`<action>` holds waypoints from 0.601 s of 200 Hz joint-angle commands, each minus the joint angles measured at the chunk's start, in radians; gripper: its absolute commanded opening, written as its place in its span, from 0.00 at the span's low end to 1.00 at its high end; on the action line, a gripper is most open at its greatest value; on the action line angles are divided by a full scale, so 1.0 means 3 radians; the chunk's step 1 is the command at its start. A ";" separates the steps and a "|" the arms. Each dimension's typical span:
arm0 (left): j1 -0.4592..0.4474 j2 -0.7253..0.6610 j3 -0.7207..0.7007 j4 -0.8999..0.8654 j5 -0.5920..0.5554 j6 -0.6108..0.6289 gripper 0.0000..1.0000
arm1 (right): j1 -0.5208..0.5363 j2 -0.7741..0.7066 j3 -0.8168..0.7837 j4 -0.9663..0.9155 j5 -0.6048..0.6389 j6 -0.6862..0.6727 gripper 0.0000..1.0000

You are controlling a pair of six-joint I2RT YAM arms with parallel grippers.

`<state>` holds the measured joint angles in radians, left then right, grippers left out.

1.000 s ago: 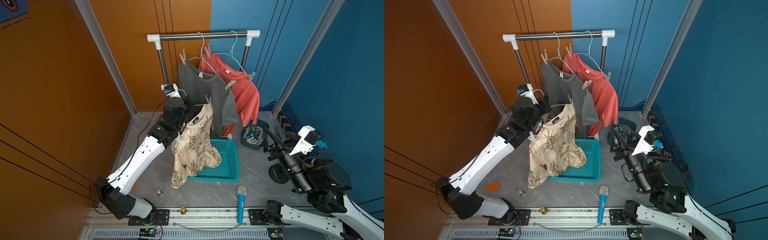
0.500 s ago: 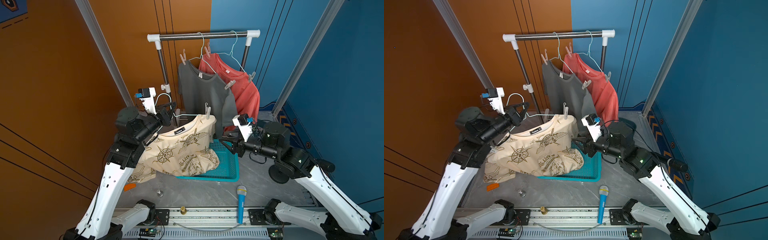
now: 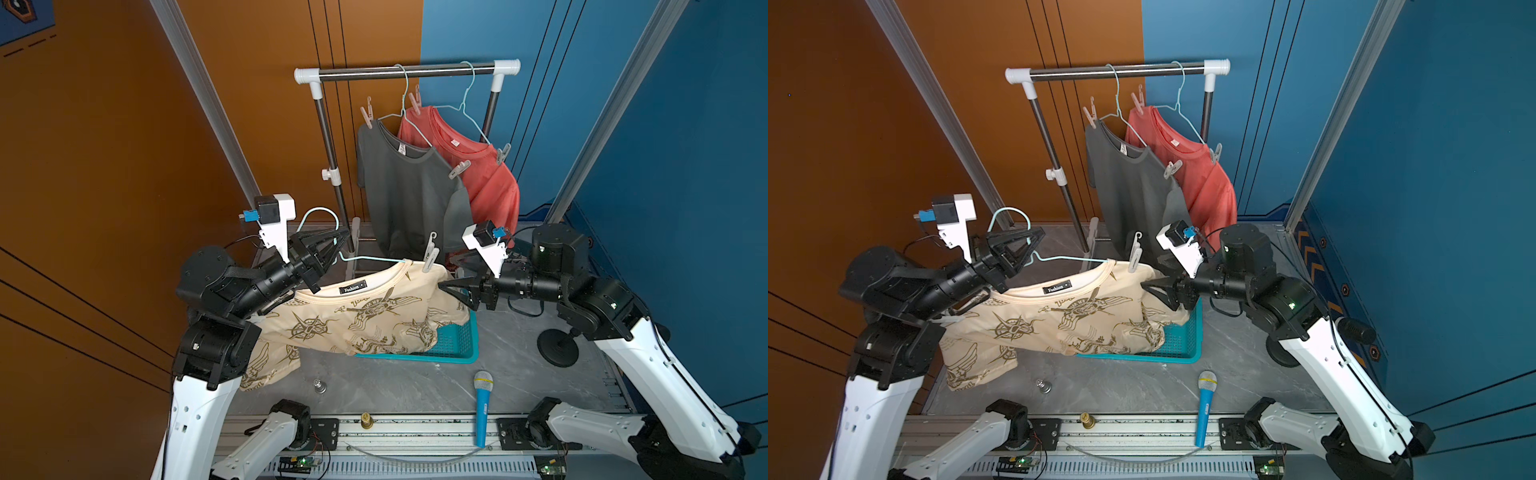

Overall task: Use clothespins to secure the t-shirt on both sides of the hanger
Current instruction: Hang the hanger on the clothesline.

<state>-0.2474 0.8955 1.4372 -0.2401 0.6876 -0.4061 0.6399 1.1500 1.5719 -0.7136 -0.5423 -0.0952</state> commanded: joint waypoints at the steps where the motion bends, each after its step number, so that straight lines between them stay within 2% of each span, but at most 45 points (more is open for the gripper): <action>1: 0.0032 -0.0032 0.0108 0.0049 0.0236 0.0086 0.05 | -0.0060 0.0072 0.0111 -0.0232 -0.0317 -0.0168 0.74; 41: 0.0032 -0.0008 0.0109 0.0125 0.0335 0.0051 0.05 | -0.0069 0.0173 0.0082 -0.0234 -0.0819 -0.0105 0.70; 71: 0.0032 0.0044 0.0151 0.0136 0.0401 0.0017 0.05 | -0.0062 0.0224 0.0014 -0.0271 -0.1258 -0.0121 0.59; 97: 0.0033 0.0086 0.0174 0.0329 0.0497 -0.0053 0.06 | -0.0044 0.0231 -0.0091 -0.0272 -0.1341 -0.0113 0.54; 120: 0.0038 0.0128 0.0192 0.0460 0.0573 -0.0133 0.05 | -0.0031 0.0247 -0.0129 -0.0279 -0.1427 -0.0107 0.45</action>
<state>-0.2466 0.9314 1.4506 -0.2028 0.8082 -0.4141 0.6228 1.2160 1.5532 -0.7757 -0.8970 -0.1265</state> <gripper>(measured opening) 0.069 0.486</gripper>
